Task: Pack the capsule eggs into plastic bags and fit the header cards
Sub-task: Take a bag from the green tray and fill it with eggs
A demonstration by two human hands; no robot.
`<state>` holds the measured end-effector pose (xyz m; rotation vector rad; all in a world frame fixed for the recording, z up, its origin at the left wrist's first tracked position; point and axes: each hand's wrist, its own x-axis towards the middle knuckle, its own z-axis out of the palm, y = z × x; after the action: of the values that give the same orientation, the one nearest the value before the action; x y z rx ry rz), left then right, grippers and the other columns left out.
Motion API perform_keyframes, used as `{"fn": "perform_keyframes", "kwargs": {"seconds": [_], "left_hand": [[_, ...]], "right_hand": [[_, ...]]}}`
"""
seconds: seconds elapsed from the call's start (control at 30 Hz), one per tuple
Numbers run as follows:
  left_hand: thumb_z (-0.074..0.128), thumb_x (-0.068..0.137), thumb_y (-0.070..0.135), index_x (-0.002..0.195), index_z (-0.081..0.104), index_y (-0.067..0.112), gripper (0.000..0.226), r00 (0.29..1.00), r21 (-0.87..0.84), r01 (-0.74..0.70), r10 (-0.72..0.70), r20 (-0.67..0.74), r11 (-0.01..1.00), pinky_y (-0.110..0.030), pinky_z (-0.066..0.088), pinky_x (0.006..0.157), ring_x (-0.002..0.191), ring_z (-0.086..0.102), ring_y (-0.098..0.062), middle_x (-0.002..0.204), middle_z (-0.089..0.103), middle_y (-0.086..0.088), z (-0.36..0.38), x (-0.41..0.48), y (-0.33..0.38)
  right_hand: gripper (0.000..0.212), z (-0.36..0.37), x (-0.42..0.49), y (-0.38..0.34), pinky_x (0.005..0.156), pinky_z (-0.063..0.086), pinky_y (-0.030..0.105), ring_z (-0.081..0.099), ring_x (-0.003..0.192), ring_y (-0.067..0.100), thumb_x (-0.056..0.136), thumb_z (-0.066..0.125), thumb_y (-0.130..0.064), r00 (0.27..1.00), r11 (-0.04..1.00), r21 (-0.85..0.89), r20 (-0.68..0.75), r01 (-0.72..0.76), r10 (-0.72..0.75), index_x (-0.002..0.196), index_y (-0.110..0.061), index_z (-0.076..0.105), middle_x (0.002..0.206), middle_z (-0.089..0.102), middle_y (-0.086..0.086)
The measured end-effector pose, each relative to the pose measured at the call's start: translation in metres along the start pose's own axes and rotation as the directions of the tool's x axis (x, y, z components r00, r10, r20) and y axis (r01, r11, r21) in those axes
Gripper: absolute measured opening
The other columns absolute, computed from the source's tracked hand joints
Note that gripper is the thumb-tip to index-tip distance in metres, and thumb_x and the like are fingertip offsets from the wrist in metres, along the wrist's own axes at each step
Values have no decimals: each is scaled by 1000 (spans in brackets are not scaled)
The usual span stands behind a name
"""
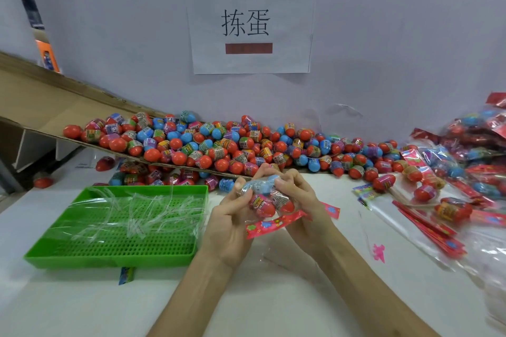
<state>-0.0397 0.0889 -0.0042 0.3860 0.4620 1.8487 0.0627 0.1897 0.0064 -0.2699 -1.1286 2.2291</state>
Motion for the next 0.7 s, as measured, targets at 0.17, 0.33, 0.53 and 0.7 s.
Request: {"fn": "perform_keyframes", "kwargs": {"seconds": [0.17,0.33,0.53,0.7], "left_hand": [[50,95,2,133,46,13,39,997,14,-49,50,-60,999,-48,61,91,126,65,-36,147,58,-20,-2,2,5],[51,91,3,129,47,10,39,995,-15,-81,80,-65,997,-44,63,85,120,69,-34,139,64,-22,-3,3,7],[51,91,2,102,52,16,18,995,-21,-93,92,-49,995,-46,63,86,120,69,-35,136,65,-23,-1,3,7],[53,89,0,90,52,19,20,991,80,-115,120,-60,990,-44,63,80,123,67,-36,141,65,-12,0,6,6]], "right_hand": [[32,1,1,6,95,57,45,64,123,35,95,62,-8,999,996,85,-8,-40,40,127,-7,58,139,63,12],[42,3,1,8,93,59,38,64,125,30,95,54,-9,996,978,195,-41,-70,80,136,-15,59,138,65,11],[49,-1,4,5,101,55,43,62,126,33,90,52,-3,990,980,173,-76,-100,115,138,-16,60,137,65,12],[35,-8,7,-12,104,50,41,64,122,15,100,51,-15,920,922,-386,-353,20,-168,128,-26,68,130,70,-6]]}}
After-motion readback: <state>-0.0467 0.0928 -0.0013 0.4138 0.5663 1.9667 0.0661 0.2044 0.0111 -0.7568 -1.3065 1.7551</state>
